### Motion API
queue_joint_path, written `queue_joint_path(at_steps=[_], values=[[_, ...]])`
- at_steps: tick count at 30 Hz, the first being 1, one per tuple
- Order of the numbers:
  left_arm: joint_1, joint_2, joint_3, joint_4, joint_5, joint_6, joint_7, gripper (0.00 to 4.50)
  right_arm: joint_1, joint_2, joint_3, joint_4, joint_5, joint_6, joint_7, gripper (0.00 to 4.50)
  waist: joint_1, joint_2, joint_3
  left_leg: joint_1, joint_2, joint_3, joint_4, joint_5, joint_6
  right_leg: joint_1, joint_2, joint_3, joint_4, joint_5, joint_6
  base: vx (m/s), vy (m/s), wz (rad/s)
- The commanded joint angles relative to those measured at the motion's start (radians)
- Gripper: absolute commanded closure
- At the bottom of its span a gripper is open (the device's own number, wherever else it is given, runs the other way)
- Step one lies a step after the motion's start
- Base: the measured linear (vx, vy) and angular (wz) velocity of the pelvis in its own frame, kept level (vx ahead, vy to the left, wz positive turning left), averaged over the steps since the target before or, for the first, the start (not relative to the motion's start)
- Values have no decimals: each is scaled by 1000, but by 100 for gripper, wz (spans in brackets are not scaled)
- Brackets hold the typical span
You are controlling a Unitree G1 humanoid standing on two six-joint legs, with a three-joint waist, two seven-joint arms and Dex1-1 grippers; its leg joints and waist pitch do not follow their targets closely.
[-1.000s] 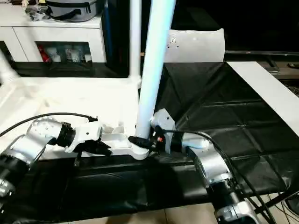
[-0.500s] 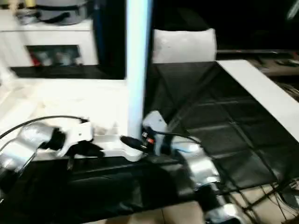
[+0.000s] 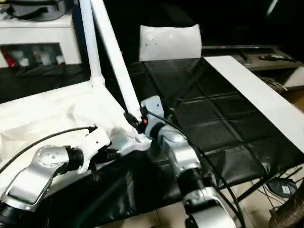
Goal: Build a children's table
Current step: Insert table leg to table base
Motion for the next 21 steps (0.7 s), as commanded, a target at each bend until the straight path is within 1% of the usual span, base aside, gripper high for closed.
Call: queue_joint_path(at_steps=[1,2,5,6,7,8,9,10,11,12,13,14,15,16,17,18,19,20,21], values=[[-27,-14,-31,-24,22,24,24,450,15,20,18,66,-21,19,-8,260,8,21,-28,-8,8,3,-79,-430,16,31,-60,56,-84,-525,-77,0,0,0],[-36,-5,-27,-8,38,21,34,450,29,22,15,47,-13,13,7,260,6,24,-27,-9,6,3,-78,-439,15,31,-59,54,-86,-541,-70,0,0,0],[-39,24,-29,17,48,-16,30,450,46,22,-1,15,9,-2,15,260,8,23,-28,-10,6,1,-78,-440,15,33,-60,54,-87,-552,-62,0,0,0],[-38,46,-38,30,50,-63,11,450,52,21,-12,-5,24,-3,19,260,9,26,-29,-11,6,1,-78,-439,15,33,-60,55,-88,-545,-63,0,0,0],[-36,65,-40,48,51,-114,-3,450,59,17,-24,-29,42,-7,29,260,11,25,-28,-12,5,-1,-78,-438,18,33,-60,54,-88,-542,-63,0,0,0],[-35,89,-34,90,25,-241,-40,450,69,6,-52,-76,72,-16,45,260,10,24,-29,-12,6,-1,-79,-440,20,33,-58,56,-86,-540,-63,0,0,0],[-35,89,-34,90,25,-241,-40,450,69,6,-52,-76,72,-16,45,260,12,23,-31,-12,3,1,-78,-433,26,32,-59,57,-89,-543,-58,0,0,0],[-34,93,-29,102,12,-277,-54,450,73,3,-60,-90,81,-18,50,260,15,22,-34,-13,6,1,-79,-415,26,34,-60,60,-83,-521,-65,0,0,0],[-39,102,-24,126,16,-295,-50,450,76,-2,-70,-113,96,-12,60,260,22,24,-34,-17,8,4,-79,-377,28,36,-60,65,-76,-481,-81,0,0,0],[-48,127,-18,170,22,-357,-60,450,87,-12,-86,-160,124,-1,80,260,29,27,-32,-18,4,7,-78,-349,37,35,-55,68,-77,-460,-84,0,0,0],[-54,140,-15,192,26,-386,-64,450,92,-17,-93,-183,137,4,90,260,32,28,-35,-14,6,10,-77,-336,38,32,-56,71,-73,-443,-89,0,0,0],[-62,140,11,216,13,-407,-58,450,103,-28,-101,-223,158,20,109,260,35,30,-39,-21,8,11,-78,-296,38,38,-55,76,-61,-396,-101,0,0,0],[-62,140,11,216,13,-407,-58,450,103,-28,-101,-223,158,20,109,260,37,29,-40,-26,7,12,-79,-268,41,42,-52,77,-58,-369,-103,0,0,0],[-65,122,66,223,-44,-394,-76,450,123,-46,-103,-280,185,51,143,260,44,28,-43,-25,10,16,-76,-220,42,40,-51,82,-49,-307,-116,0,0,0],[-64,110,100,212,-88,-374,-96,450,137,-57,-100,-314,199,72,165,260,47,33,-41,-25,11,20,-76,-199,39,40,-49,85,-42,-270,-131,0,0,0],[-61,104,127,193,-133,-360,-130,406,150,-69,-94,-343,205,87,181,260,51,35,-47,-23,14,21,-73,-165,37,43,-50,88,-31,-211,-154,0,0,0],[-60,100,154,178,-188,-347,-158,395,163,-82,-89,-373,213,105,195,260,51,33,-48,-24,13,23,-72,-146,39,44,-48,89,-28,-178,-165,0,0,0],[-61,97,179,166,-232,-336,-175,392,175,-93,-85,-398,221,120,203,260,53,30,-51,-29,9,25,-67,-101,46,49,-49,92,-20,-118,-184,0,0,0],[-61,94,200,150,-272,-316,-194,392,184,-100,-82,-416,221,129,203,260,54,29,-57,-29,9,27,-62,-54,56,48,-48,95,-9,-47,-211,0,0,0]])
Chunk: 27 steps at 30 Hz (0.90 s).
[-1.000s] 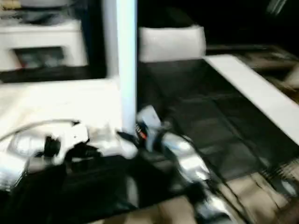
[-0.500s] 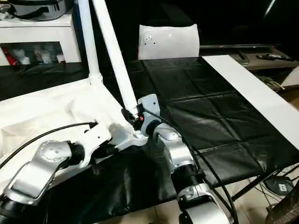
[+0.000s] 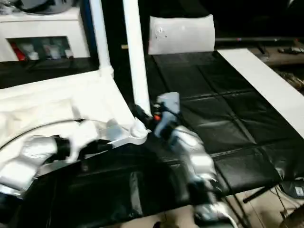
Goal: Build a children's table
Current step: Insert table leg to table base
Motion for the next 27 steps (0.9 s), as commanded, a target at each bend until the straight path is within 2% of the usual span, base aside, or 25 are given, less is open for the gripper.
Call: queue_joint_path(at_steps=[1,2,4,6,8,9,11,12,13,14,15,17,19,20,22,23,24,26,27], values=[[-18,-3,65,-62,-109,28,-40,384,12,-13,7,-58,15,28,15,260,9,20,-71,-9,10,10,-57,-32,59,84,-52,71,-28,-16,-214,0,0,0],[-33,-13,93,-69,-159,34,-33,359,28,-25,19,-90,13,42,22,260,10,18,-67,-9,8,15,-56,-30,73,81,-49,70,-29,-3,-232,0,0,0],[-68,-36,121,-60,-193,40,6,352,43,-29,24,-128,26,72,25,260,13,18,-62,-8,6,19,-57,-79,75,83,-49,69,-38,-71,-222,0,0,0],[-118,-68,141,-38,-174,51,66,344,53,-26,28,-160,26,81,6,260,19,17,-57,-6,8,19,-61,-129,58,83,-50,67,-51,-190,-177,0,0,0],[-145,-84,148,-20,-151,58,103,335,56,-24,31,-169,12,70,-5,260,24,16,-54,-3,8,19,-61,-153,42,79,-49,65,-62,-270,-138,0,0,0],[-192,-108,152,19,-104,71,181,335,56,-19,37,-175,-1,68,-19,260,27,15,-54,-4,7,19,-62,-159,35,79,-47,64,-65,-304,-115,0,0,0],[-273,-155,165,79,-59,111,314,327,57,-21,54,-188,-14,88,-29,260,29,10,-53,1,5,20,-60,-166,26,74,-42,63,-71,-341,-84,0,0,0],[-315,-183,173,108,-46,127,374,327,56,-25,67,-187,-29,99,-34,260,35,13,-53,3,5,19,-59,-166,24,73,-44,62,-74,-356,-72,0,0,0],[-347,-202,175,127,-52,138,414,327,54,-31,79,-187,-41,109,-35,260,36,8,-53,2,3,19,-58,-167,26,73,-44,61,-77,-366,-67,0,0,0],[-392,-232,173,152,-76,141,444,327,54,-37,97,-184,-58,111,-29,260,40,9,-53,-2,3,17,-58,-165,24,76,-45,60,-77,-382,-59,0,0,0],[-410,-244,168,157,-87,138,445,327,53,-36,101,-179,-64,108,-31,260,45,9,-55,0,6,15,-57,-163,25,74,-49,61,-79,-375,-61,0,0,0],[-444,-275,151,139,-113,127,407,327,50,-41,106,-165,-76,106,-37,260,48,6,-58,-7,7,14,-56,-142,28,77,-50,62,-73,-335,-74,0,0,0],[-457,-293,139,109,-142,128,365,327,48,-46,108,-155,-89,99,-45,260,52,7,-62,-7,9,14,-53,-110,31,77,-51,66,-62,-266,-100,0,0,0],[-455,-300,130,65,-177,135,319,327,46,-45,100,-145,-92,98,-58,260,53,4,-63,-9,7,16,-52,-88,36,79,-49,68,-56,-222,-118,0,0,0],[-443,-307,105,-33,-247,166,226,327,41,-48,85,-128,-96,97,-80,260,56,7,-70,-13,10,15,-50,-38,42,84,-54,72,-43,-147,-150,0,0,0],[-436,-304,94,-72,-273,186,191,327,39,-51,81,-121,-99,93,-86,260,58,8,-69,-10,11,17,-49,-24,47,81,-51,73,-39,-110,-173,0,0,0],[-431,-295,74,-105,-290,210,171,327,37,-54,79,-117,-101,94,-89,260,57,6,-67,-10,11,19,-50,-32,46,83,-50,73,-36,-101,-186,0,0,0],[-425,-280,39,-144,-307,240,155,327,35,-57,75,-115,-103,96,-89,260,57,6,-64,-10,9,21,-51,-55,48,84,-48,74,-40,-126,-180,0,0,0],[-423,-279,21,-156,-303,245,155,327,34,-57,74,-114,-104,97,-89,260,55,6,-61,-10,7,22,-52,-74,48,84,-47,73,-45,-161,-163,0,0,0]])
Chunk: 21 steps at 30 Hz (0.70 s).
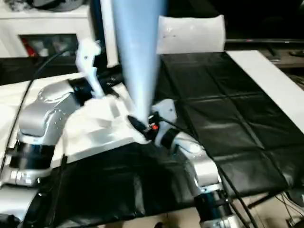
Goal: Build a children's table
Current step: Insert table leg to table base
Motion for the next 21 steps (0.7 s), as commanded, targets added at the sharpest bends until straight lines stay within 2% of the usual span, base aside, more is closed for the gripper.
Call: queue_joint_path(at_steps=[1,4,7,9,10,11,13,16,18,19,21], values=[[8,0,-45,-29,-15,24,-25,327,-17,-5,-6,5,-12,0,-8,260,0,5,-62,-12,1,18,-56,-86,51,85,-56,62,-51,-188,-147,0,0,0],[15,-6,-68,-31,14,21,-12,327,-22,-4,-5,11,-16,-3,-11,260,-2,4,-58,-9,-2,20,-57,-126,38,79,-53,60,-69,-309,-93,0,0,0],[14,-1,-39,21,62,-20,32,327,-28,-3,-8,13,-14,-3,-18,260,-6,5,-57,-10,-3,18,-57,-140,34,78,-51,57,-74,-349,-66,0,0,0],[18,18,2,32,47,-15,42,327,-29,-8,-16,10,-10,-1,-23,260,-9,5,-57,-9,-5,17,-56,-160,30,75,-49,55,-78,-384,-49,0,0,0],[20,24,10,29,37,-9,42,300,-29,-9,-18,10,-9,-1,-24,261,-9,6,-58,-8,-5,17,-56,-163,30,75,-49,55,-78,-388,-47,0,0,0],[41,54,33,3,-4,18,19,293,-27,-16,-27,11,-10,-1,-27,261,-11,7,-58,-7,-5,16,-55,-169,30,72,-48,55,-80,-391,-44,0,0,0],[61,80,48,-17,-27,35,-2,293,-25,-21,-37,14,-12,-1,-32,261,-14,8,-59,-8,-3,15,-57,-162,28,73,-49,56,-74,-367,-57,0,0,0],[134,151,48,-52,-23,70,-43,258,-25,-34,-61,33,-21,-6,-52,261,-15,13,-63,-4,2,13,-57,-142,25,71,-50,60,-61,-299,-86,0,0,0],[195,204,7,-62,18,86,-50,249,-23,-43,-68,41,-26,-10,-63,261,-19,18,-63,-5,0,15,-58,-121,26,73,-45,62,-55,-245,-108,0,0,0],[203,212,-2,-61,27,87,-49,244,-23,-44,-69,41,-27,-10,-64,261,-19,18,-64,-3,2,15,-57,-119,26,72,-46,63,-54,-234,-113,0,0,0],[258,251,-66,-57,81,87,-39,222,-21,-45,-74,40,-26,-8,-72,261,-20,17,-61,-4,1,16,-59,-127,30,74,-45,64,-53,-231,-122,0,0,0]])
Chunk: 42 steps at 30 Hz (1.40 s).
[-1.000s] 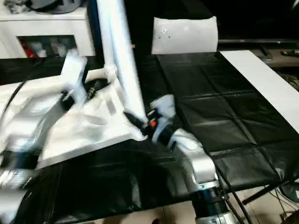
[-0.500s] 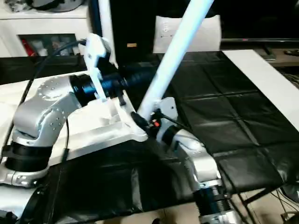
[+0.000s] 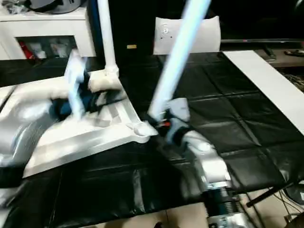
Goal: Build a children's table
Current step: Insert table leg to table base
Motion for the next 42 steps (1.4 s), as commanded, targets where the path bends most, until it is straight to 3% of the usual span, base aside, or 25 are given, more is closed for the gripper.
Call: queue_joint_path(at_steps=[1,5,9,11,19,21,24,32,42], values=[[18,12,-56,-10,43,5,4,222,-9,-1,-14,-6,-2,-10,-8,261,-1,17,-62,-2,2,15,-65,-130,32,73,-49,55,-54,-240,-130,0,0,0],[93,36,-138,32,132,-74,19,215,2,1,-11,-27,-6,2,-20,261,-4,16,-58,-3,-2,16,-66,-167,28,71,-51,56,-67,-321,-105,0,0,0],[109,24,-148,78,164,-125,42,212,9,2,-10,-35,-6,7,-26,261,-7,15,-57,-4,-4,13,-66,-188,28,70,-50,53,-76,-379,-72,0,0,0],[114,22,-160,126,183,-163,46,249,17,0,-7,-38,-8,2,-23,261,-7,16,-57,-2,-4,13,-66,-199,27,67,-49,51,-78,-392,-67,0,0,0],[112,42,-193,252,248,-279,36,301,30,1,1,-50,-5,7,-18,261,-6,16,-62,-5,-1,11,-65,-163,32,72,-51,55,-66,-305,-94,0,0,0],[108,46,-192,271,249,-297,22,336,30,0,4,-50,-4,8,-15,261,-5,19,-62,-4,-1,12,-66,-163,32,72,-52,56,-64,-292,-108,0,0,0],[94,54,-191,302,249,-316,-4,344,29,-1,7,-49,-5,9,-11,261,-5,20,-61,-2,-1,12,-66,-178,29,71,-53,56,-65,-304,-111,0,0,0],[72,79,-213,367,265,-353,-75,431,22,-16,33,-79,16,49,43,261,-6,18,-58,-2,-1,11,-68,-200,28,71,-53,55,-71,-352,-94,0,0,0],[41,131,-265,431,305,-444,-204,450,-72,-35,92,-84,35,124,143,261,-7,17,-59,1,0,9,-69,-186,27,72,-56,58,-66,-342,-104,0,0,0]])
